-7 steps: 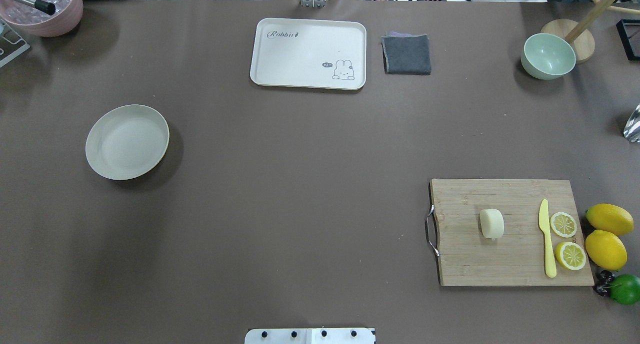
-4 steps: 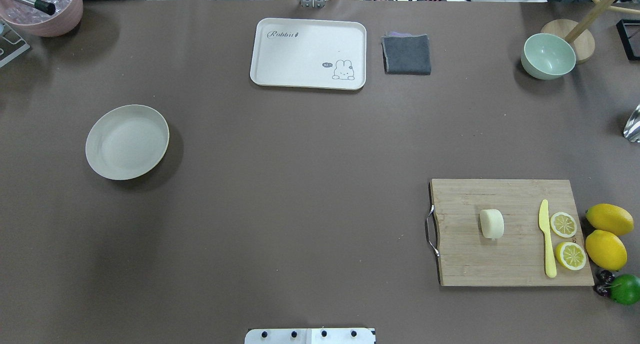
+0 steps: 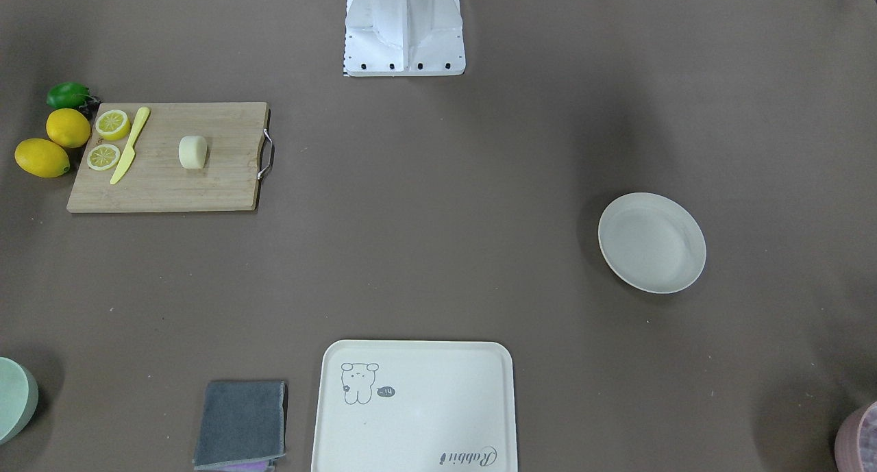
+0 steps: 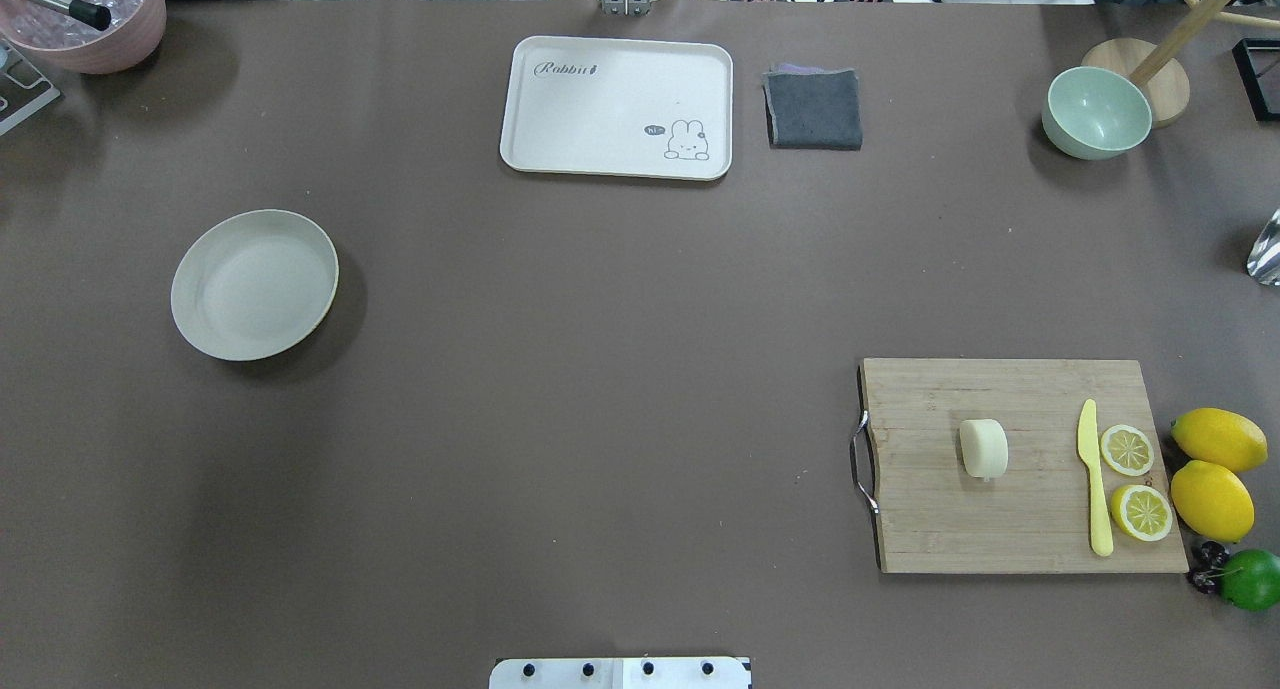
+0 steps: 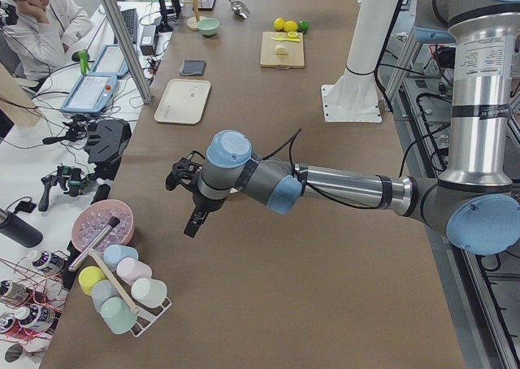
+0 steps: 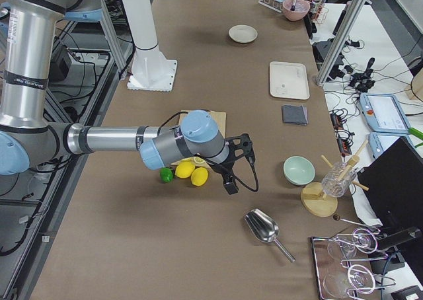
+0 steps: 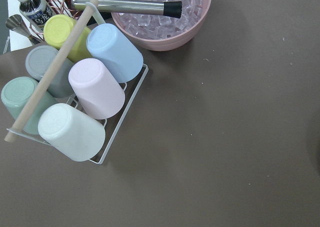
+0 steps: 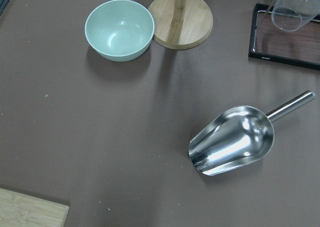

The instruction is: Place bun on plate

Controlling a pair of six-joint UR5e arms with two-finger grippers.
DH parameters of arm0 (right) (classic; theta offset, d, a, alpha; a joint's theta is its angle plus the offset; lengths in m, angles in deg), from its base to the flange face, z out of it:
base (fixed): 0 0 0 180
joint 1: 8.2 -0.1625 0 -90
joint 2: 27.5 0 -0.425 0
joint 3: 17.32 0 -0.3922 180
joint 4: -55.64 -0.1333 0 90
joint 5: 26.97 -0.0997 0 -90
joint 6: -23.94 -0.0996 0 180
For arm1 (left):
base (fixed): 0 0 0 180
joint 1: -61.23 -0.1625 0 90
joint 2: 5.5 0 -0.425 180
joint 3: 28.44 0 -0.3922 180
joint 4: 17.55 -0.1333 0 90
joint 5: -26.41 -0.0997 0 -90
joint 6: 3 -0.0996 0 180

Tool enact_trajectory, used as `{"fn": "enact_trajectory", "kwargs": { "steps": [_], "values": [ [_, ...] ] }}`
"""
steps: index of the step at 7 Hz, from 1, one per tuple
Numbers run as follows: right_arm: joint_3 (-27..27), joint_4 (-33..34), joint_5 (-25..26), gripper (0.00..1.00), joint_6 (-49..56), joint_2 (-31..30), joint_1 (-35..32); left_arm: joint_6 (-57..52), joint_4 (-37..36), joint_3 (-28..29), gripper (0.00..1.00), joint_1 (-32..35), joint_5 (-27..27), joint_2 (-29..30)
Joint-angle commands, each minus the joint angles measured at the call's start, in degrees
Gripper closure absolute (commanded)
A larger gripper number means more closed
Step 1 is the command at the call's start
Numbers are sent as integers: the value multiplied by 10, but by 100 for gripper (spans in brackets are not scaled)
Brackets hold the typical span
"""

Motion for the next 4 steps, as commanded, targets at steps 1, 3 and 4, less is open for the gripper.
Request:
{"fn": "enact_trajectory", "kwargs": {
  "steps": [1,3,4],
  "values": [
    [0,-24,9,0,-193,24,112,98,7,19,2,-69,1,16],
    [2,-40,56,0,-324,50,203,201,61,57,2,-135,1,37],
    [3,-62,78,0,-373,54,246,269,134,105,2,-179,1,54]
  ]
}}
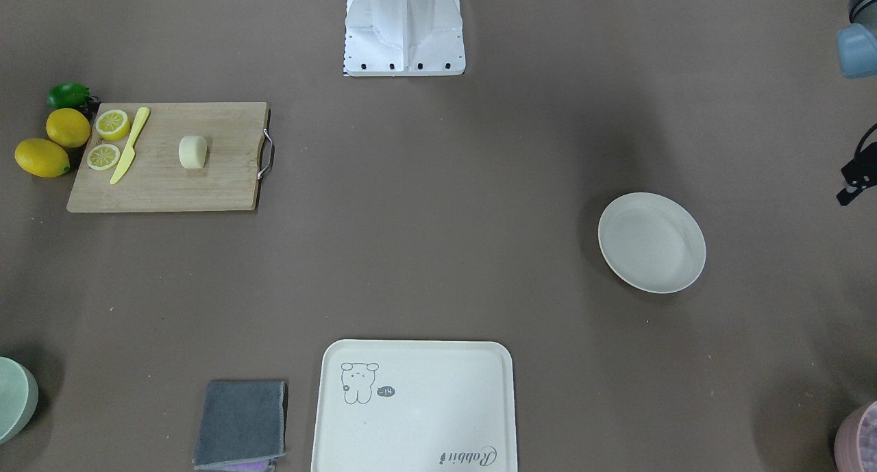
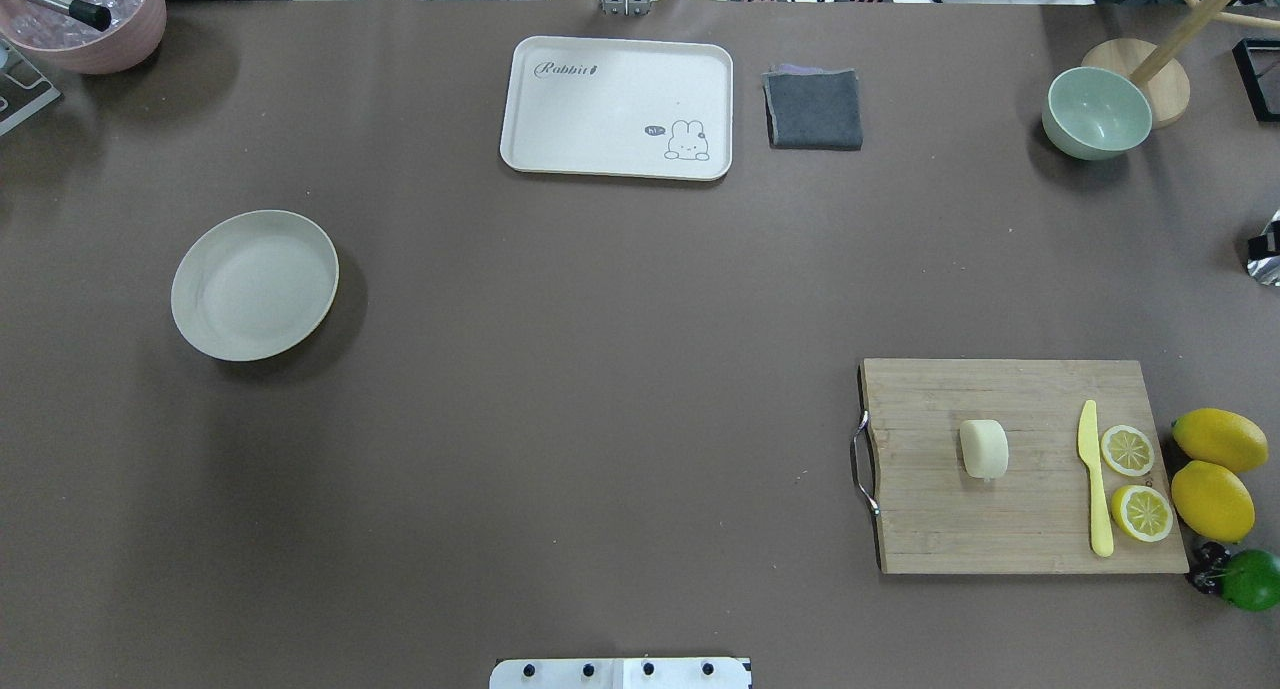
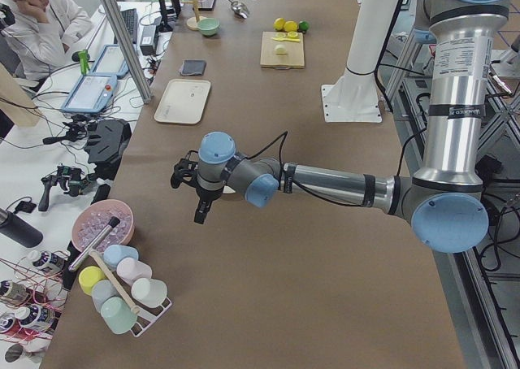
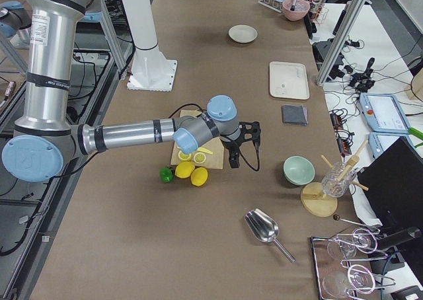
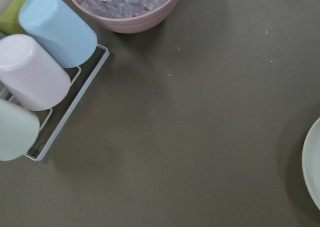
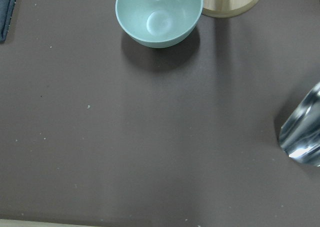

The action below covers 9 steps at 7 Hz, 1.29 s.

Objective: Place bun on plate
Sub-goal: 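Move the left gripper toward the white plate while the right arm advances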

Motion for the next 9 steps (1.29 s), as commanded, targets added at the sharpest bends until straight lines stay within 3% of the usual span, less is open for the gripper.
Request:
{"fn": "enact_trajectory", "kwargs": {
  "steps": [1,3,6,7,9],
  "values": [
    [3,-51,52,0,-128,9,94,149,145,99,2,-86,0,42],
    [7,-63,69,0,-157,16,123,222,215,158,2,-142,0,78],
    [11,-63,68,0,-157,16,123,285,268,168,4,-178,12,80],
    [11,-63,68,0,-157,16,123,291,289,183,13,-183,12,79],
    [11,-63,69,0,-157,16,123,293,297,187,56,-183,12,76]
  ]
}}
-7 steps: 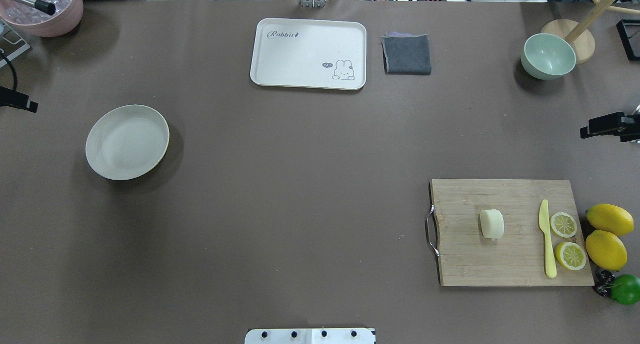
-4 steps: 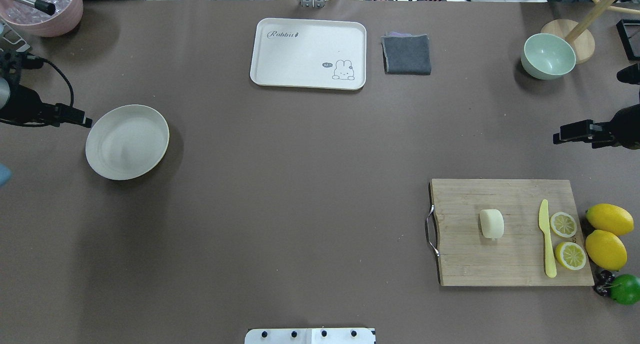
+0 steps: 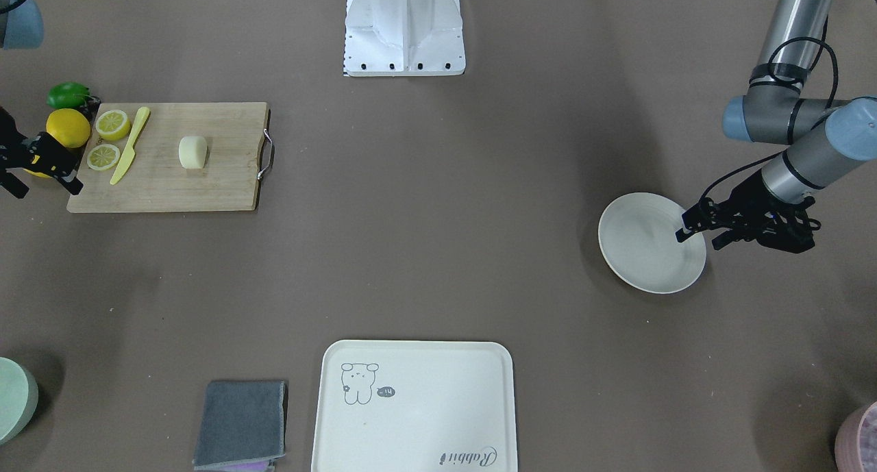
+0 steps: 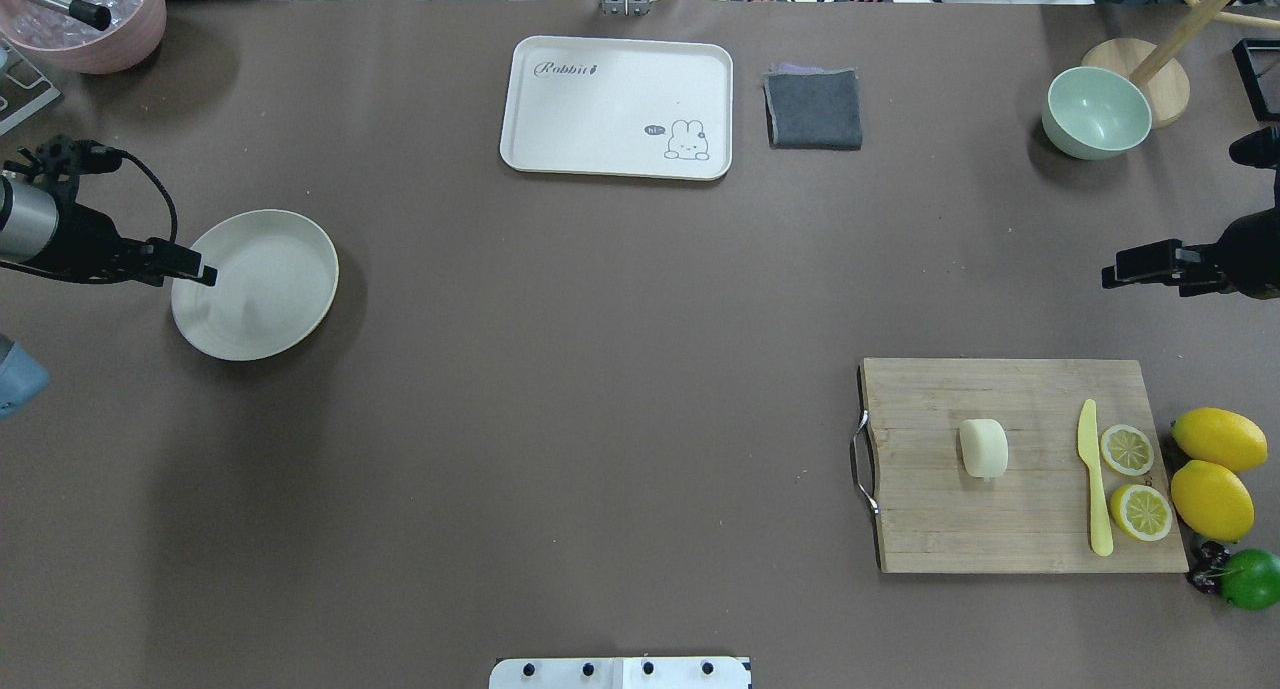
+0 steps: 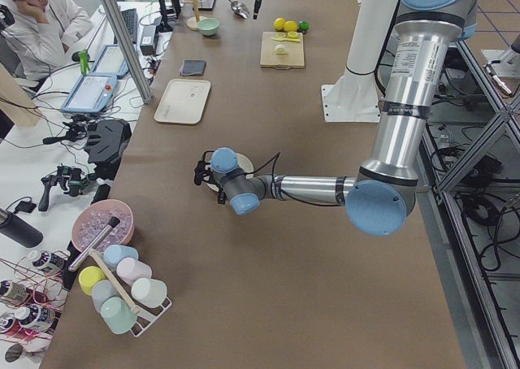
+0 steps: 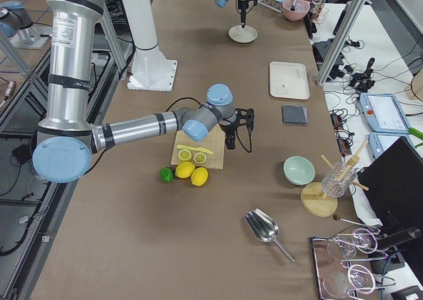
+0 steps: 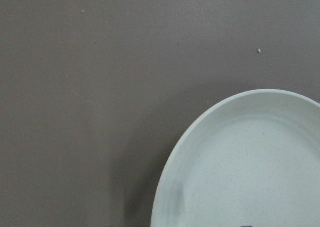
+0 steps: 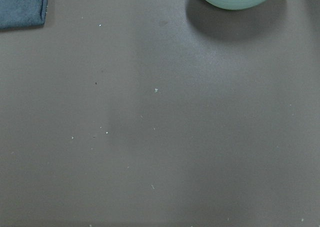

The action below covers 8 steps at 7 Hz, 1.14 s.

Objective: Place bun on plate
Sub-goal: 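Move the left gripper toward the white plate while the right arm advances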

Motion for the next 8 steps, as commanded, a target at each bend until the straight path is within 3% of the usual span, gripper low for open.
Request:
{"fn": "enact_trajectory", "kwargs": {
  "steps": [1,2,3,5,8],
  "values": [
    [0,0,1,0,0,0,0,3,6,3,72,-1,1,-2],
    [1,0,1,0,0,0,-1,8,6,0,90,-1,2,-2],
    [1,0,0,0,0,0,-1,18,7,-2,100,0,9,-2],
    [1,0,0,0,0,-1,-1,65,22,-15,100,1,17,7],
    [5,0,0,0,0,-4,-1,170,20,-88,100,-1,12,28]
  ]
}}
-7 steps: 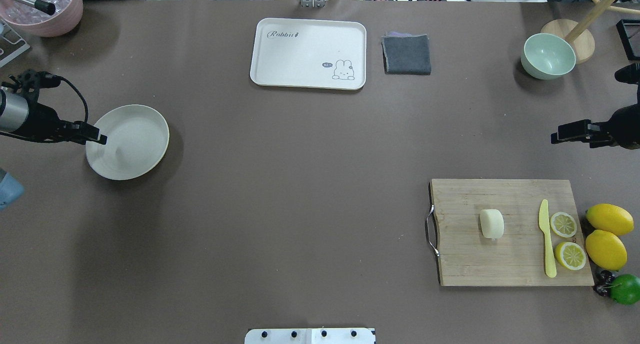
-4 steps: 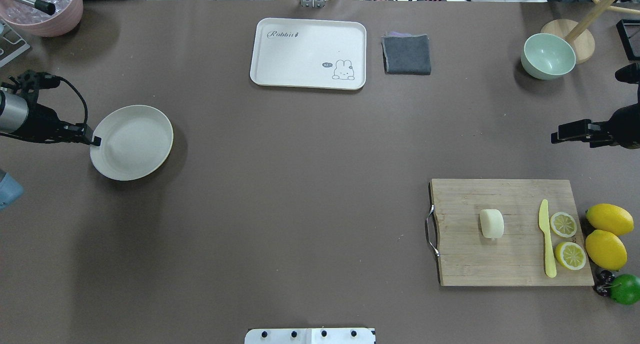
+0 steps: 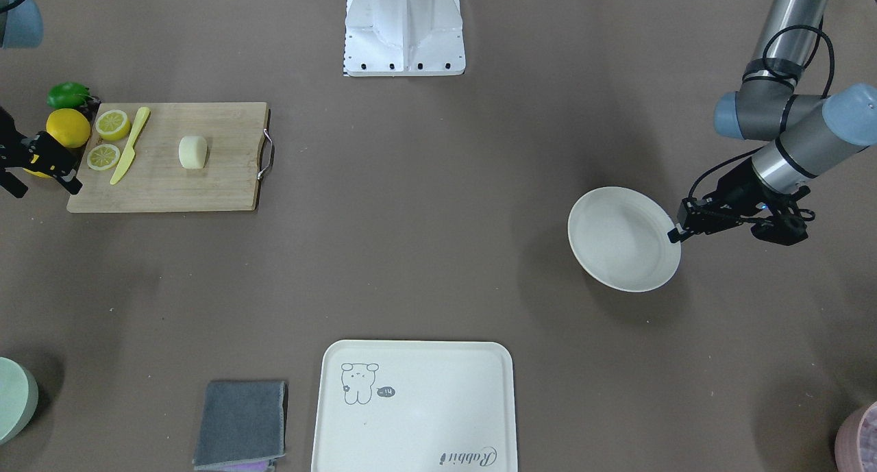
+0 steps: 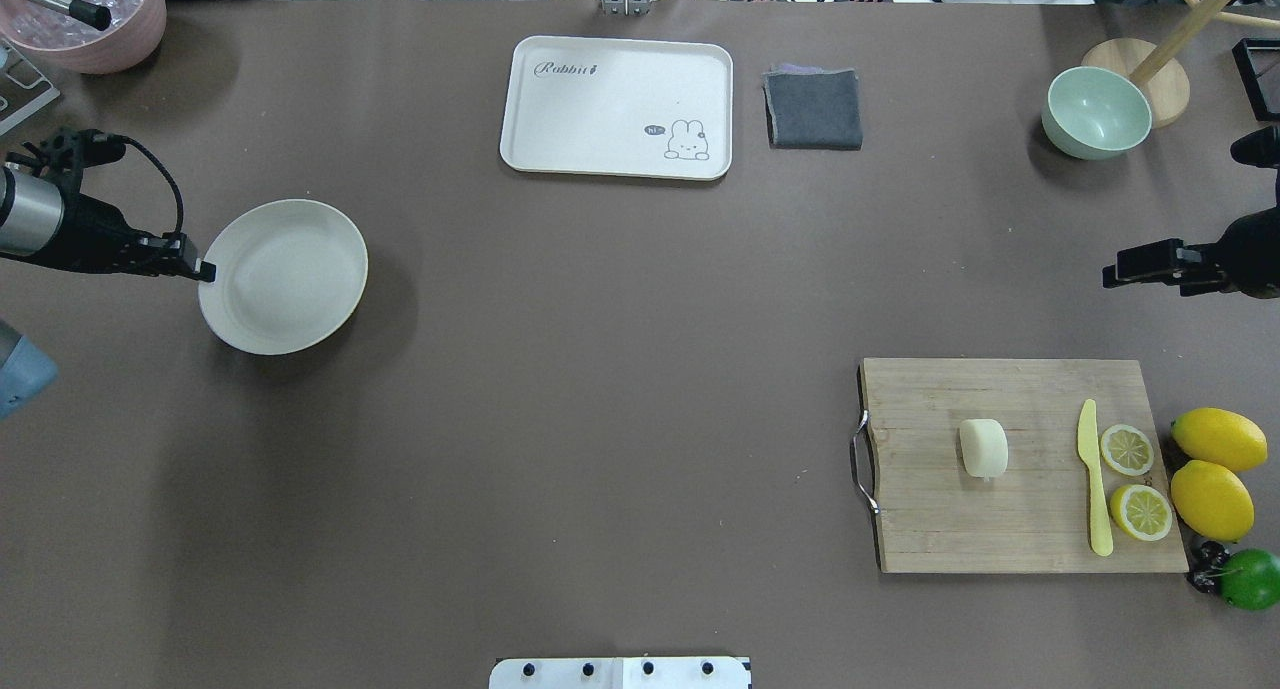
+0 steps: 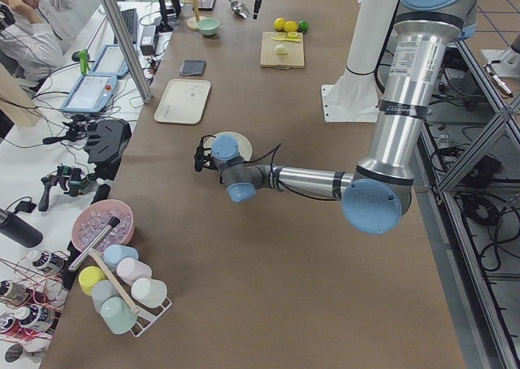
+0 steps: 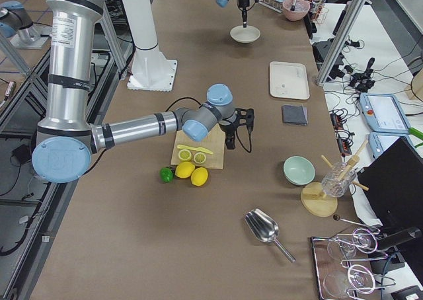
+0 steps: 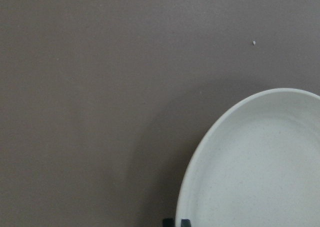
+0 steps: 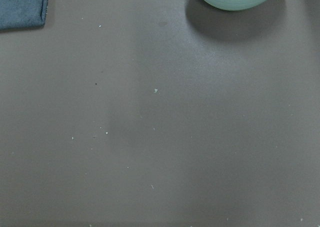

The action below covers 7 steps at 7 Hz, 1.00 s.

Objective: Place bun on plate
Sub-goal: 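Push the white plate with the left gripper toward the table centre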

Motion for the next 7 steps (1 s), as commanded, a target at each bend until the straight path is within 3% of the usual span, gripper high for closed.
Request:
{"fn": "enact_trajectory", "kwargs": {
  "steps": [1,2,4,7],
  "values": [
    [4,0,0,0,0,-3,0,51,-2,-38,100,-24,-10,29],
    [5,0,1,0,0,-4,0,78,-11,-52,100,-57,-36,50],
    [5,0,1,0,0,-5,0,85,-99,-76,100,-109,-56,110],
    [5,0,2,0,0,-5,0,85,-194,-80,100,-203,-144,168]
  ]
}}
